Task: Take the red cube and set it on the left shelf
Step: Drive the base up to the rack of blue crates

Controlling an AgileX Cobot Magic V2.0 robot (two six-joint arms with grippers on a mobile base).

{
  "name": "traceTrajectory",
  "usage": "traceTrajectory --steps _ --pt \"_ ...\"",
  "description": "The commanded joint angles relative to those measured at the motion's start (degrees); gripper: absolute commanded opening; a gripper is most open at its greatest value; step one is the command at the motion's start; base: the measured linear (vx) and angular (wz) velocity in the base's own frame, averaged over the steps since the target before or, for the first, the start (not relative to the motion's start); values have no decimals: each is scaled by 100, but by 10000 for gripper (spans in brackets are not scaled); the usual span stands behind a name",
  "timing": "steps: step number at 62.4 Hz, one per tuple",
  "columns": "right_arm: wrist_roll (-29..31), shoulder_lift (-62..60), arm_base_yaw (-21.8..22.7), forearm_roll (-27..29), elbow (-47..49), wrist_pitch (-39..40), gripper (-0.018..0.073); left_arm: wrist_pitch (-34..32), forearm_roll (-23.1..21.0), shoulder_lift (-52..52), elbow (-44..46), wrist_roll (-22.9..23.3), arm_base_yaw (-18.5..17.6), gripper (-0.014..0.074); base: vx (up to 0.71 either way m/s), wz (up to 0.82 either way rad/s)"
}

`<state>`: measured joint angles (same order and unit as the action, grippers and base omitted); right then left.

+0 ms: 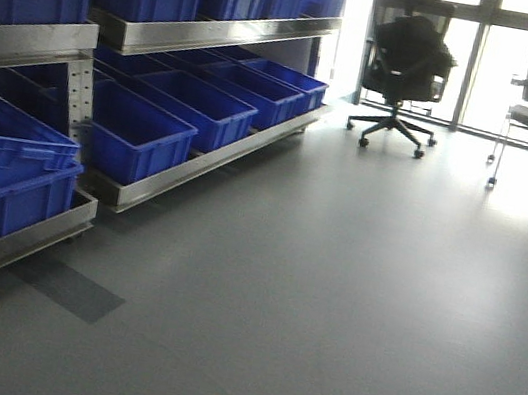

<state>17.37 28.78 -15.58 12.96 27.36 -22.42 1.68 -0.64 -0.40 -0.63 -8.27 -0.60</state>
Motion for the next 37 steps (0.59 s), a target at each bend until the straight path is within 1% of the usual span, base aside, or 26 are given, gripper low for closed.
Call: traceTrajectory --steps 1,24,37 --pt "12 7 28 46 189 458 59 -516 -27 -15 -126 -3 -7 106 46 46" --pt "12 7 28 46 189 458 59 -516 -27 -15 -126 -3 -7 106 43 50" --pt "12 7 28 46 189 458 59 -516 -27 -15 -126 -3 -7 106 39 63"
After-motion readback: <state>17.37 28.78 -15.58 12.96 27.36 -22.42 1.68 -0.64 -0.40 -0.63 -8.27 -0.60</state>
